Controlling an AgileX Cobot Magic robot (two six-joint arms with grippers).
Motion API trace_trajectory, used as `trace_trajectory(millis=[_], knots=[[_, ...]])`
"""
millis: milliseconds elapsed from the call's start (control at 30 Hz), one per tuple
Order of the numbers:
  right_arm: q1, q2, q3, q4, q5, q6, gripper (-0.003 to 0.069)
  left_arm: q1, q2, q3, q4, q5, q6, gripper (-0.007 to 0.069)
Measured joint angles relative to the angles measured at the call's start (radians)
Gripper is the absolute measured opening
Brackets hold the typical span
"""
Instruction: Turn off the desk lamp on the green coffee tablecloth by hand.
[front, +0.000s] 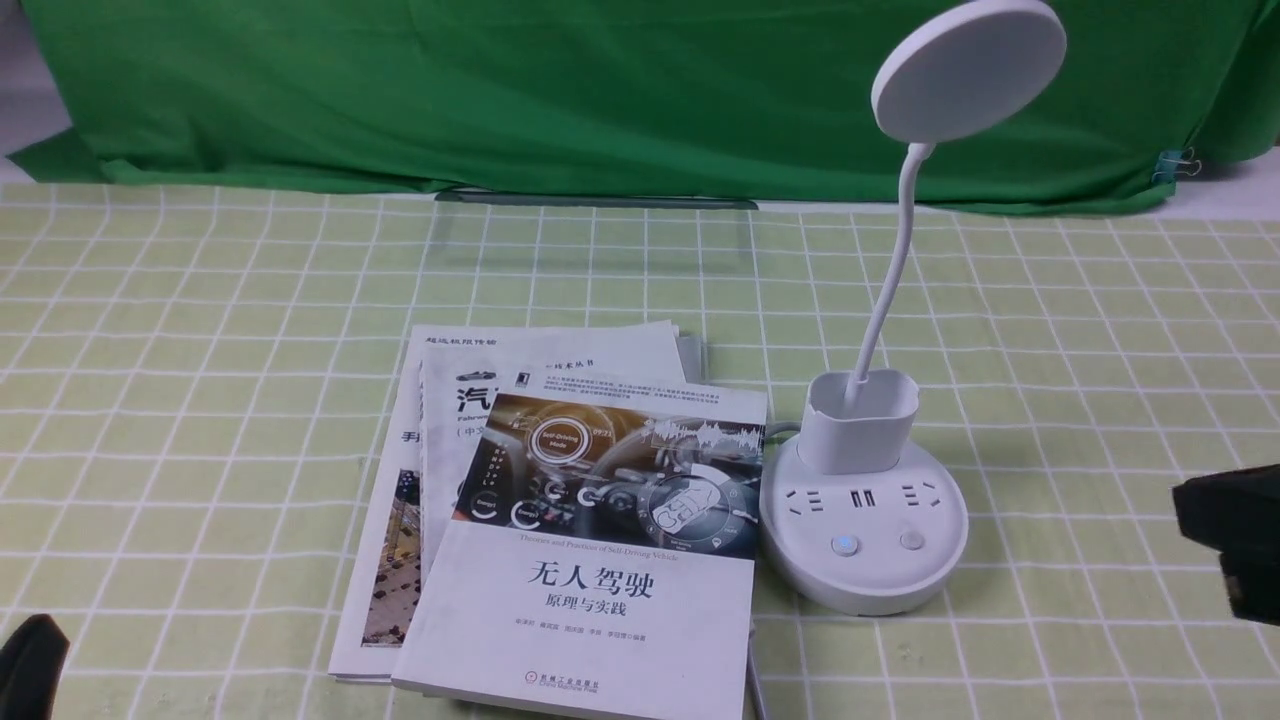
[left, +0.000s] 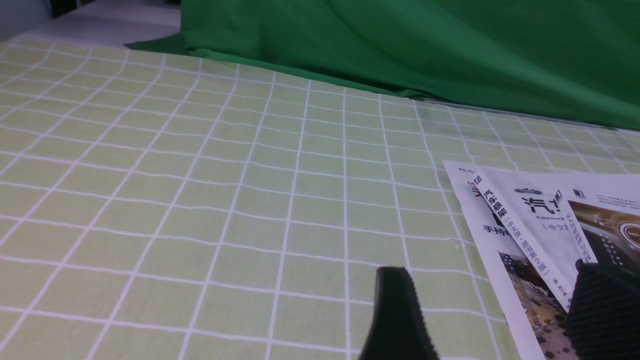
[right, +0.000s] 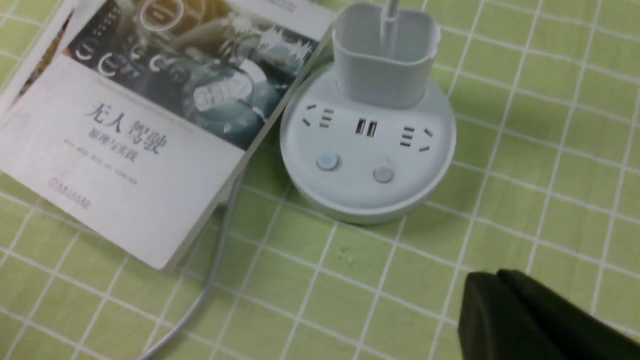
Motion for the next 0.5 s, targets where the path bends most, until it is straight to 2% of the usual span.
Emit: trace_trajectory(millis=[100,233,267,333,500], knots=[[-0.013,-0.058,0.031,-0.023,-0.028,-0.019,0.0041,0.000,0.000,0.000,0.000,0.000,0.000,0.0410],[-0.107,-0.170,0.145,-0.021,-0.105,-0.045,0.0041,0.000,0.000,0.000,0.000,0.001,0.000,0.0410],[-0.183,-0.263,0.256,-0.022,-0.174,-0.050,0.0041,0.000,0.000,0.000,0.000,0.001,0.000,0.0410],[-0.240,-0.356,0.380,-0.022,-0.279,-0.053,0.0041,0.000,0.000,0.000,0.000,0.001,0.000,0.0410],[-0.318,-0.620,0.638,-0.023,-0.484,-0.077,0.0041,0.000,0.000,0.000,0.000,0.001,0.000,0.0410]])
